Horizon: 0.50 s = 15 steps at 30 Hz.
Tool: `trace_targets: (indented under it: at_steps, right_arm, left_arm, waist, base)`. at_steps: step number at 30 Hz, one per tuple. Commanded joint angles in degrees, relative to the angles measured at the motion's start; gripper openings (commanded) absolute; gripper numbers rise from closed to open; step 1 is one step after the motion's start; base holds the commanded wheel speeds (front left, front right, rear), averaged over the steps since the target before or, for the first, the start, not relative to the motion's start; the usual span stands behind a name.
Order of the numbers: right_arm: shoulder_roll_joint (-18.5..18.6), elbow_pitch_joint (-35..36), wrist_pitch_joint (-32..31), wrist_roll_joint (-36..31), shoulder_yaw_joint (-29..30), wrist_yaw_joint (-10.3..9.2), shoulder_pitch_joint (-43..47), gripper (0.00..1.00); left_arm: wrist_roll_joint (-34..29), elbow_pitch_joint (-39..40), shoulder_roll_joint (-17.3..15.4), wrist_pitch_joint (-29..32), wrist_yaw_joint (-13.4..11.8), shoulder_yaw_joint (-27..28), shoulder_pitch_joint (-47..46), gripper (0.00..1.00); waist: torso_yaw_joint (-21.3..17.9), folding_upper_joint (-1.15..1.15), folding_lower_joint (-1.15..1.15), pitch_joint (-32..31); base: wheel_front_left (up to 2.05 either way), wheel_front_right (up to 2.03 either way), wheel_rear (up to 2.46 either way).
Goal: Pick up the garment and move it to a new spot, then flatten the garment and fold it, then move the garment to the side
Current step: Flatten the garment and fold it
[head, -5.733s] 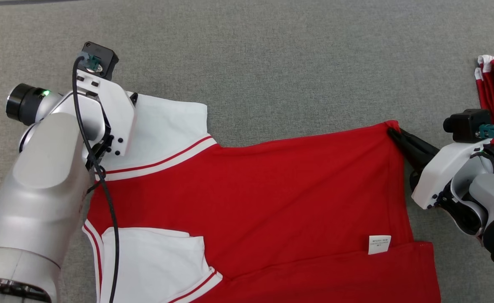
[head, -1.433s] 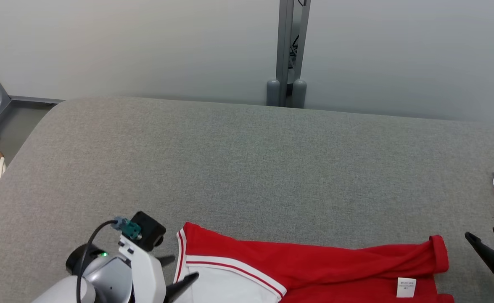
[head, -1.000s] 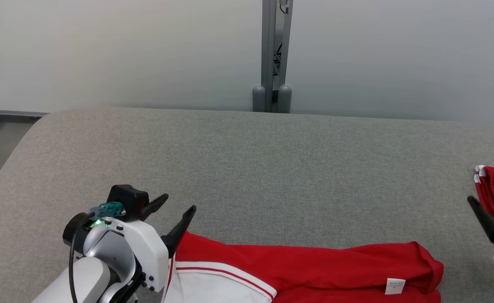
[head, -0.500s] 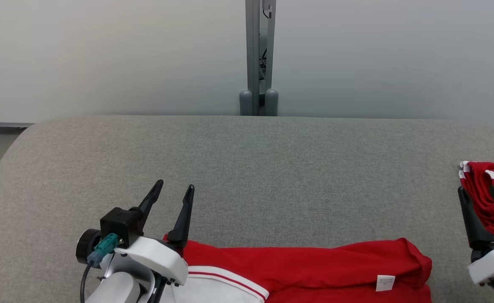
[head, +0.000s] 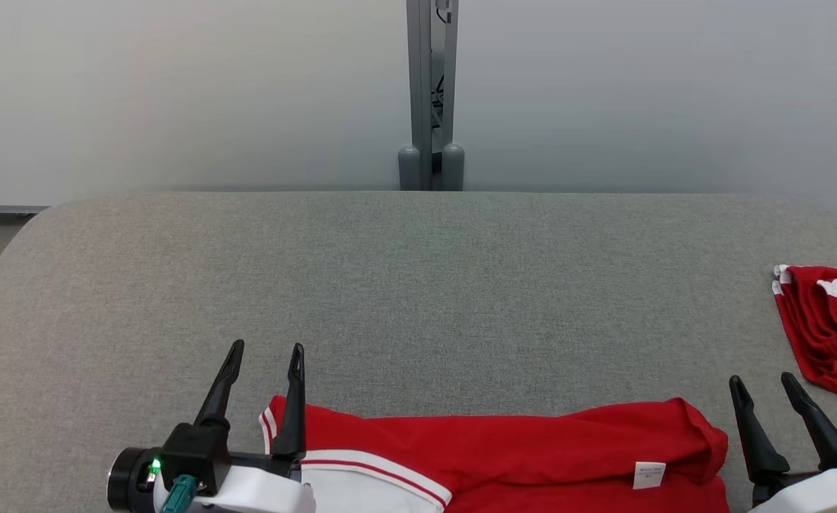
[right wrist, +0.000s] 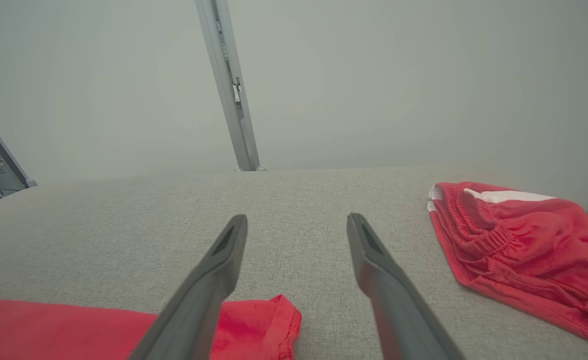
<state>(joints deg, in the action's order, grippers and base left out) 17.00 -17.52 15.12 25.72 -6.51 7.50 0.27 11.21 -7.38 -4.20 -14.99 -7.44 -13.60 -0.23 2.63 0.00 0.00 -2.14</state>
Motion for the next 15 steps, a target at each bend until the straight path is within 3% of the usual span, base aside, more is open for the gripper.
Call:
trace_targets:
  at_steps: [1, 6, 15]
  right_arm:
    - [0.3, -0.4, 0.1, -0.2, -0.3, 0.00, 0.1, 1.00]
    - [-0.1, -4.0, 0.1, 1.6, -1.2, 0.00, 0.6, 1.00]
    - [-1.0, -15.6, 0.1, 12.3, -7.6, 0.00, -1.5, 1.00]
  left_arm:
    - [-0.9, -0.3, 0.3, -0.2, 1.1, 0.8, 0.6, 1.00]
    - [-2.2, -0.8, 0.9, -0.2, 3.2, 2.1, 0.4, 1.00]
    - [-1.6, -1.2, 1.2, -0.2, 4.8, 2.2, 0.5, 1.00]
  waist:
    - [0.0, 0.00, 0.00, 0.0]
    - [0.1, 0.00, 0.00, 0.2]
    - [0.7, 0.00, 0.00, 1.0]
  base:
    - [0.00, 0.00, 0.00]
    - [0.00, 0.00, 0.00]
    - [0.00, 0.00, 0.00]
